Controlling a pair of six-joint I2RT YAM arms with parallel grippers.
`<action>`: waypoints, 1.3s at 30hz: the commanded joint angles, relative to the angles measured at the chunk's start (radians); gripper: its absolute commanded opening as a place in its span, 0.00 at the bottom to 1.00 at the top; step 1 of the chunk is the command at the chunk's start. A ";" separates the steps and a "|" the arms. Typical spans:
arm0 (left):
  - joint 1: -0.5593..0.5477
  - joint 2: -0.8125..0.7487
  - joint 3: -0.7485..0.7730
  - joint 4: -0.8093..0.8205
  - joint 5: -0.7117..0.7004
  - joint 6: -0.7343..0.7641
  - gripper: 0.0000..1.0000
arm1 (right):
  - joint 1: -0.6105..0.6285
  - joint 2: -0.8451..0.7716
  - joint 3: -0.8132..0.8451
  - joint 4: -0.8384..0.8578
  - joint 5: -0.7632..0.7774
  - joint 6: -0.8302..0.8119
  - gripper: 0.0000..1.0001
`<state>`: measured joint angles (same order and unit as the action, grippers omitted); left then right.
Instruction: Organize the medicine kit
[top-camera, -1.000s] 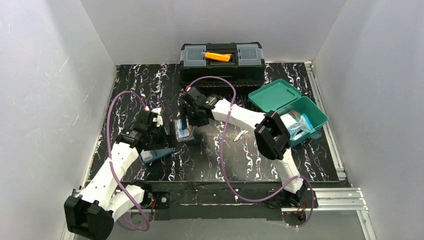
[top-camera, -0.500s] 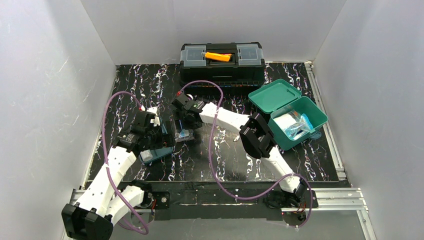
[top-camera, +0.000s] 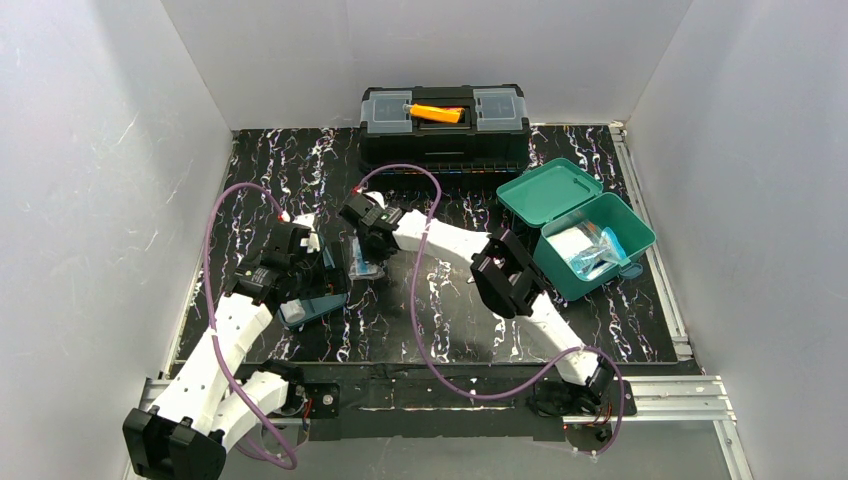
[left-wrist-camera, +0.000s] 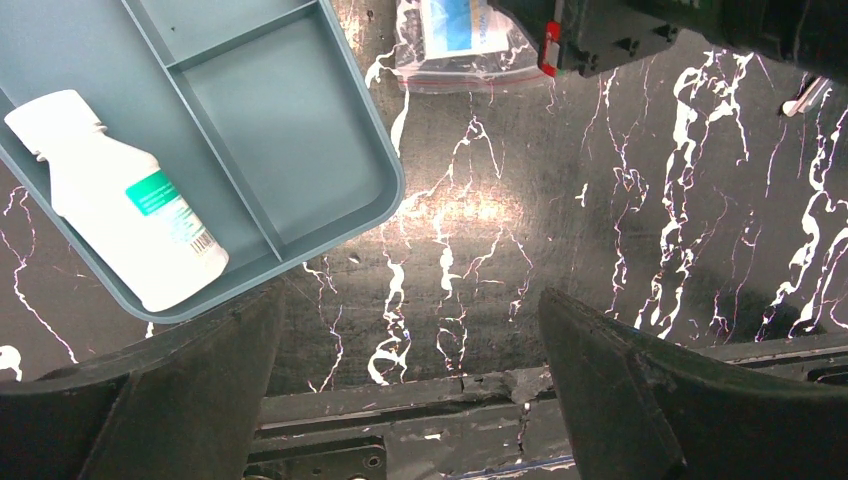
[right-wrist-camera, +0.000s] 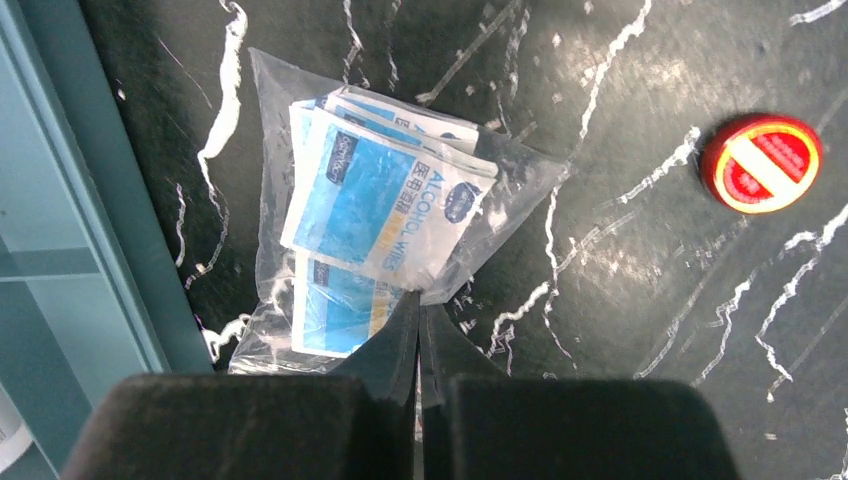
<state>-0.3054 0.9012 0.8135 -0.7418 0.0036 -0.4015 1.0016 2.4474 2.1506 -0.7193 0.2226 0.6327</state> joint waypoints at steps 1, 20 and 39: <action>-0.004 -0.010 0.027 -0.021 -0.004 0.004 0.98 | 0.012 -0.082 -0.142 0.034 0.047 -0.011 0.01; -0.004 0.013 0.027 -0.028 -0.029 0.003 0.98 | 0.007 -0.635 -0.566 0.132 0.154 -0.016 0.01; -0.004 0.052 0.029 -0.030 -0.026 0.003 0.98 | -0.265 -1.301 -0.946 0.050 0.281 -0.024 0.01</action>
<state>-0.3054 0.9447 0.8135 -0.7456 -0.0189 -0.4015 0.8223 1.2560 1.2438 -0.6411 0.4637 0.6209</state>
